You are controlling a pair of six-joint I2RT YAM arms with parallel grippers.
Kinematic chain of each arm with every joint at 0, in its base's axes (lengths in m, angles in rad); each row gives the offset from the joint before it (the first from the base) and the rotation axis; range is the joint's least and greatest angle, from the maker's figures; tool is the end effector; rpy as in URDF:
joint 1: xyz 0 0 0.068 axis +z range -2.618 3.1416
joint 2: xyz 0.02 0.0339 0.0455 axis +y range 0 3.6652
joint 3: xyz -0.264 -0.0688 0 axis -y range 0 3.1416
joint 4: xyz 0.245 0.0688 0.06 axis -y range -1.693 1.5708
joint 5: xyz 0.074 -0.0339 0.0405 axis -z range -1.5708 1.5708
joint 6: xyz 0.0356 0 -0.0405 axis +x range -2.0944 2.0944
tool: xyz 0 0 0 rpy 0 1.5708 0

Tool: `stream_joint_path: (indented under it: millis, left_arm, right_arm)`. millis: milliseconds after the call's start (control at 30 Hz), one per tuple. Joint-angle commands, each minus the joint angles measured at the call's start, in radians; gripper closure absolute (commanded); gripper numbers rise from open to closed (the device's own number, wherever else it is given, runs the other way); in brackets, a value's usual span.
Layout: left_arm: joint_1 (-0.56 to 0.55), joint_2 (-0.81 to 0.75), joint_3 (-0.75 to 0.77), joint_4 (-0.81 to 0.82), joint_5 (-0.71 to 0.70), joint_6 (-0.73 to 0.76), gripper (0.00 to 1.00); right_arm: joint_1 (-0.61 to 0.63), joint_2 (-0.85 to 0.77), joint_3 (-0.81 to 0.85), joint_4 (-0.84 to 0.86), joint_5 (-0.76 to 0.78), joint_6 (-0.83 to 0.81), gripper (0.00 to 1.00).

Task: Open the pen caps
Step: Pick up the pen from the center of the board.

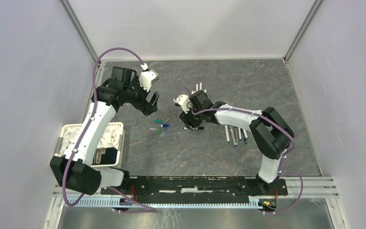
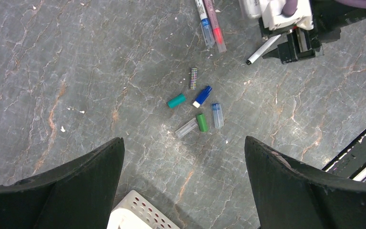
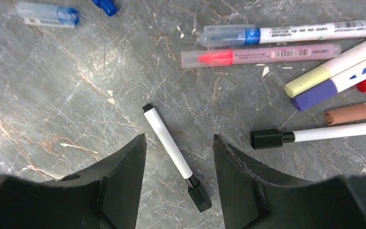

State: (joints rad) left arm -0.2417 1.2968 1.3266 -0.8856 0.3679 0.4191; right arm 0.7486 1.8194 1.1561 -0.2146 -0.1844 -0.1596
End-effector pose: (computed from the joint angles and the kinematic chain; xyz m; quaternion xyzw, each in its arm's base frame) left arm 0.2513 -0.0751 0.3540 0.3593 0.8504 -0.1402 0.3579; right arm 0.2773 0.2665 0.1819 -0.4389 0.8280 0.1810 0.2984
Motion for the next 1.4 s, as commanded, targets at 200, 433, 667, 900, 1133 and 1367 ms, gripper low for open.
stream_joint_path:
  millis: [200, 433, 667, 900, 1133, 1367]
  left_arm:
    - [0.007, -0.021, 0.048, 0.0, 0.021, -0.016, 0.0]
    - [0.007, -0.015, 0.066, -0.007, 0.021, -0.016, 0.0]
    - [0.007, -0.007, 0.084, -0.016, 0.046, -0.028, 0.0]
    - [0.007, -0.031, 0.071, -0.014, 0.128, -0.042, 0.0]
    - [0.005, -0.091, -0.037, 0.081, 0.305, -0.087, 0.0]
    - [-0.018, -0.093, -0.085, 0.154, 0.517, -0.146, 0.0]
  right_arm:
    - [0.009, 0.063, -0.01, -0.014, 0.035, -0.055, 0.48]
    - [0.016, 0.078, -0.024, -0.013, 0.077, -0.051, 0.66]
    - [0.019, 0.017, -0.051, 0.037, 0.079, 0.016, 0.9]
    - [0.015, -0.165, -0.075, 0.182, 0.105, 0.187, 1.0]
    - [0.02, -0.458, -0.323, 0.637, 0.255, 0.607, 1.0]
    - [0.127, -0.575, -0.411, 0.834, 0.514, 0.813, 1.0]
